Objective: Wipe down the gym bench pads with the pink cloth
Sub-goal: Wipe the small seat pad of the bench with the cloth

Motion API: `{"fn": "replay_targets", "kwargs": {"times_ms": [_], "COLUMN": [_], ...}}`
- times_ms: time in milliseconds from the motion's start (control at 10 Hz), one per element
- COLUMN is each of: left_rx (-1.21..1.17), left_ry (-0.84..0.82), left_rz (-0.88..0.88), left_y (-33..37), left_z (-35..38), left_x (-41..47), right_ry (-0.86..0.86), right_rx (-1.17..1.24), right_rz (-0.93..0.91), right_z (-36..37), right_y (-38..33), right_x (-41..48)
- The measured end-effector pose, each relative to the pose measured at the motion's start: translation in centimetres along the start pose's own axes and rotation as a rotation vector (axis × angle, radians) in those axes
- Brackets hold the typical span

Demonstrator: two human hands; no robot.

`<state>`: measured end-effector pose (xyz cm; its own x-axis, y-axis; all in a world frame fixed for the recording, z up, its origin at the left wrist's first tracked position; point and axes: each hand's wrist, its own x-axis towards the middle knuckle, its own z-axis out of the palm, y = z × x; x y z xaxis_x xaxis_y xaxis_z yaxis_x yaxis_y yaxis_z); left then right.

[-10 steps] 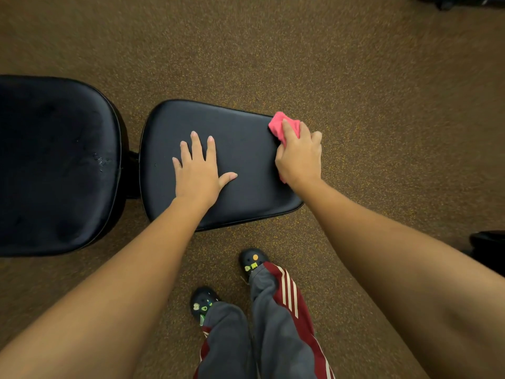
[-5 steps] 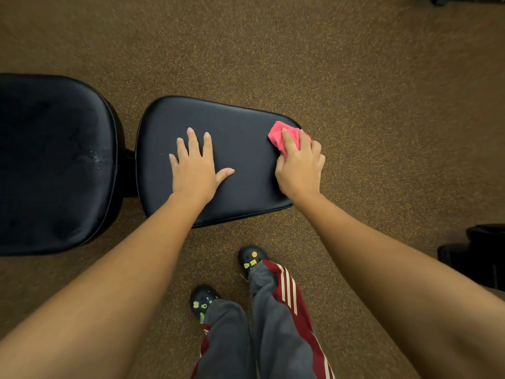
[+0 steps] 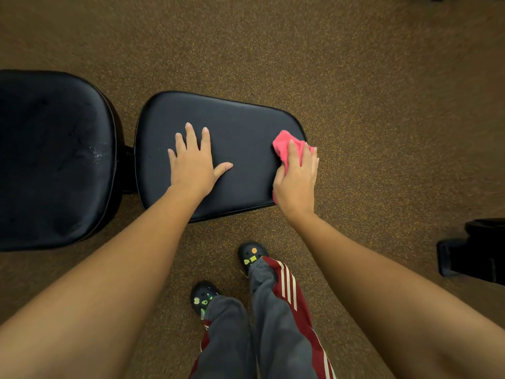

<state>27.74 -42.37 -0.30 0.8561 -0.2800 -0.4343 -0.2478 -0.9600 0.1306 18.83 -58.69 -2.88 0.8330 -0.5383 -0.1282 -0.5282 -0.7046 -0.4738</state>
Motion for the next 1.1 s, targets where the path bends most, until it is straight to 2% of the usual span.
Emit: {"fn": "replay_targets", "kwargs": {"times_ms": [100, 300, 400, 500, 600, 700, 800, 900, 1000, 1100], "left_rx": [-0.007, 0.005, 0.013, 0.009, 0.001, 0.004, 0.063, -0.006, -0.242, -0.633], "left_ry": [-0.004, 0.002, 0.003, 0.006, 0.0, -0.005, 0.007, 0.026, 0.139, 0.232], "left_rz": [-0.002, 0.003, 0.009, 0.011, 0.01, 0.007, -0.008, -0.053, 0.027, 0.12], "left_y": [-0.1, -0.1, -0.2, -0.2, -0.2, -0.2, -0.1, 0.6, 1.6, 3.2], "left_z": [0.0, 0.0, 0.0, 0.0, 0.0, 0.0, 0.0, 0.3, 0.7, 0.4], "left_x": [0.0, 0.1, 0.1, 0.0, 0.1, 0.2, 0.0, -1.2, -3.1, -4.6], "right_ry": [0.011, -0.064, -0.071, -0.03, -0.034, -0.054, -0.101, -0.175, -0.231, -0.209], "right_rx": [0.014, 0.01, 0.021, 0.056, 0.053, 0.043, 0.054, 0.103, 0.265, 0.503], "right_rz": [-0.007, -0.146, -0.102, 0.037, 0.053, 0.028, -0.072, -0.144, -0.155, -0.019], "right_z": [0.5, 0.3, -0.3, -0.6, -0.5, 0.0, 0.2, 0.0, -0.8, -1.7], "right_y": [-0.1, 0.6, 1.1, 1.1, 0.8, 0.4, -0.2, -0.4, -1.5, -4.5], "right_x": [-2.2, -4.4, -2.6, -1.0, -1.5, -3.2, -4.8, -5.6, -5.7, -5.1]}}
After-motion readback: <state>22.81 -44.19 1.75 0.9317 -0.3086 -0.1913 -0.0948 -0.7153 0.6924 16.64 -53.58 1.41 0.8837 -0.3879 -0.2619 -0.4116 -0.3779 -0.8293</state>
